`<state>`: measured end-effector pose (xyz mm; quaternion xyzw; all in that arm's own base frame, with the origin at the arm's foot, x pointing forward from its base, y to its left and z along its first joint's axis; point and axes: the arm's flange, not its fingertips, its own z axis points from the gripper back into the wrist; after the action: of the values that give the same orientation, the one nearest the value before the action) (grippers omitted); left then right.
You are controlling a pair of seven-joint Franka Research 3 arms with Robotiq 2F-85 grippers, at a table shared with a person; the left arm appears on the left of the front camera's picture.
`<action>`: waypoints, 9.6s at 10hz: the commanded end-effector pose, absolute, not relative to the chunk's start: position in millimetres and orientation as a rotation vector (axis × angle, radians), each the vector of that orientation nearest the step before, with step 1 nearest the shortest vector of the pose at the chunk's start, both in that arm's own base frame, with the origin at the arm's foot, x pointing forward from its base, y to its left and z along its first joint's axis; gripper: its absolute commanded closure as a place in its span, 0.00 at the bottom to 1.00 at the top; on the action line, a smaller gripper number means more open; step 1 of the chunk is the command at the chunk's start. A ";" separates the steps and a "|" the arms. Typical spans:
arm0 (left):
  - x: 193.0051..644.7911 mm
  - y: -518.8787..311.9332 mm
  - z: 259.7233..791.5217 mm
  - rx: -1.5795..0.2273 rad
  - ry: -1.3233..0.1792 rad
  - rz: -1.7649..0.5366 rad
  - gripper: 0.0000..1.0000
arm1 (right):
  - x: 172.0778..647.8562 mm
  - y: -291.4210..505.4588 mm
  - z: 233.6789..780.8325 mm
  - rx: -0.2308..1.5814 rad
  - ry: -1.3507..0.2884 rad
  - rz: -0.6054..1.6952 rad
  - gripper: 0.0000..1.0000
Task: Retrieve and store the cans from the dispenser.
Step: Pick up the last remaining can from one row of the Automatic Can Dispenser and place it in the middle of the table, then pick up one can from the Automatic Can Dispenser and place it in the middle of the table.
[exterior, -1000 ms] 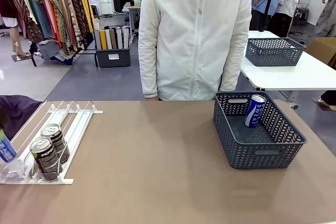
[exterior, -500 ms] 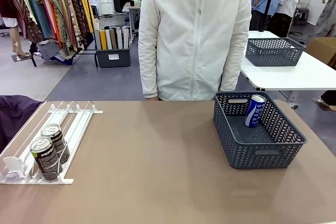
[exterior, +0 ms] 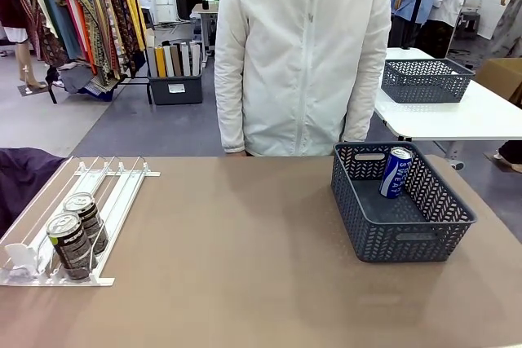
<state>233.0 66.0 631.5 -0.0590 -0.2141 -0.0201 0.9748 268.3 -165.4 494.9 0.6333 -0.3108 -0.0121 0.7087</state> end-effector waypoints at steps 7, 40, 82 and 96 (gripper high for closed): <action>375.5 -270.7 542.2 -0.222 -0.092 -0.523 1.00 | 270.7 -163.7 500.0 1.422 -0.715 -0.029 0.00; 241.0 123.1 524.4 -1.037 -0.334 0.091 0.00 | 270.7 -163.7 500.0 1.422 -0.715 -0.029 0.00; 364.0 -54.0 397.4 -0.033 0.020 0.030 0.00 | 270.7 -163.7 500.0 1.422 -0.715 -0.029 0.00; 245.5 -45.1 619.8 -0.145 -0.415 -0.053 1.00 | 270.7 -163.7 500.0 1.422 -0.715 -0.029 0.00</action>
<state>255.6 -52.5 615.4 -0.0464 -0.1677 -0.0165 0.9846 268.4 -165.1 494.9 0.6328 -0.3102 -0.0121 0.7094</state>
